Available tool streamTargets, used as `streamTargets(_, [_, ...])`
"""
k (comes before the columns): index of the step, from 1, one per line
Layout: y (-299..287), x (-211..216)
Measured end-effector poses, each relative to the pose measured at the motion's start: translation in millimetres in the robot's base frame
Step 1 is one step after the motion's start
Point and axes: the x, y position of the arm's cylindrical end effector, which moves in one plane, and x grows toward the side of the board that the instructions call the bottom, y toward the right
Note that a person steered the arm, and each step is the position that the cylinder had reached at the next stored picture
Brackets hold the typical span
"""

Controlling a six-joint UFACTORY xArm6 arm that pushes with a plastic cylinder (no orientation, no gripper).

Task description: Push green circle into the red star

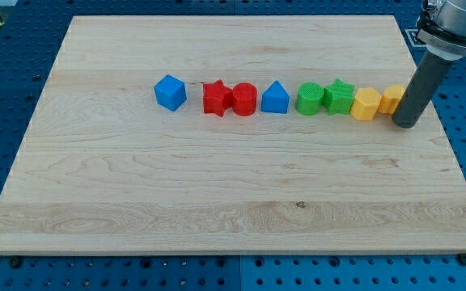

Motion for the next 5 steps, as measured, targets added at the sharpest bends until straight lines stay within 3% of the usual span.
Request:
streamTargets(2, [5, 22])
streamTargets(5, [-78, 22])
